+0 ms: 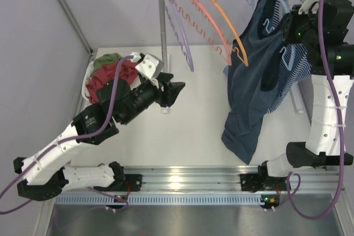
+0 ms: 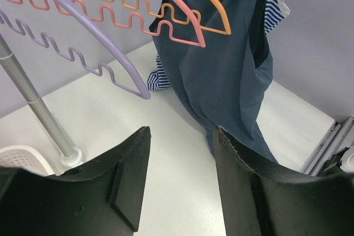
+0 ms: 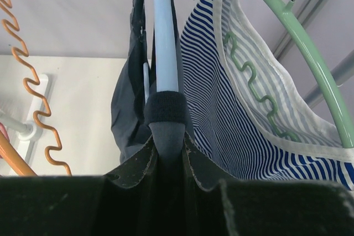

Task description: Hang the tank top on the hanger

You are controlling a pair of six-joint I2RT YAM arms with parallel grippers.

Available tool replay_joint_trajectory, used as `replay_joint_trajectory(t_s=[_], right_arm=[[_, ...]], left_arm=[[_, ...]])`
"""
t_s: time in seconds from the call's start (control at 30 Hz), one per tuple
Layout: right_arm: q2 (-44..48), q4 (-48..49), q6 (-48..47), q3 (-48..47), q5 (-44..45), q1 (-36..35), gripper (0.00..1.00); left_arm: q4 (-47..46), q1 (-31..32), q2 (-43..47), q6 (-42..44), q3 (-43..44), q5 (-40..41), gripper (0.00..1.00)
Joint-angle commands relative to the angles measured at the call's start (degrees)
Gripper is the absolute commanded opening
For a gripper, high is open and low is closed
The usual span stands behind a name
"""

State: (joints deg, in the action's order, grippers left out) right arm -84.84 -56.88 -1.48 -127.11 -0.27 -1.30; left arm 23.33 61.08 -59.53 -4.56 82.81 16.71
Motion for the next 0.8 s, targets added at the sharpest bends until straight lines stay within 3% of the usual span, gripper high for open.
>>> replay_joint_trajectory(t_s=[0.0,0.43,0.77], right_arm=[[0.64,8.1,-0.11,-1.21,-0.17,2.6,0.0],[4.06,12.06,0.68,9.24,-1.92,2.88,0.03],[6.96,12.59,1.04,13.03,-2.89,2.88,0.21]], left_arm=[[-2.07,-0.7,-0.33,0.25,-0.54,-0.98,0.54],[-2.5,-3.07,-1.21,-1.59,-2.03,-3.44,0.54],[-2.33,-3.51,-0.41,-2.65,-3.0,-3.44,0.54]])
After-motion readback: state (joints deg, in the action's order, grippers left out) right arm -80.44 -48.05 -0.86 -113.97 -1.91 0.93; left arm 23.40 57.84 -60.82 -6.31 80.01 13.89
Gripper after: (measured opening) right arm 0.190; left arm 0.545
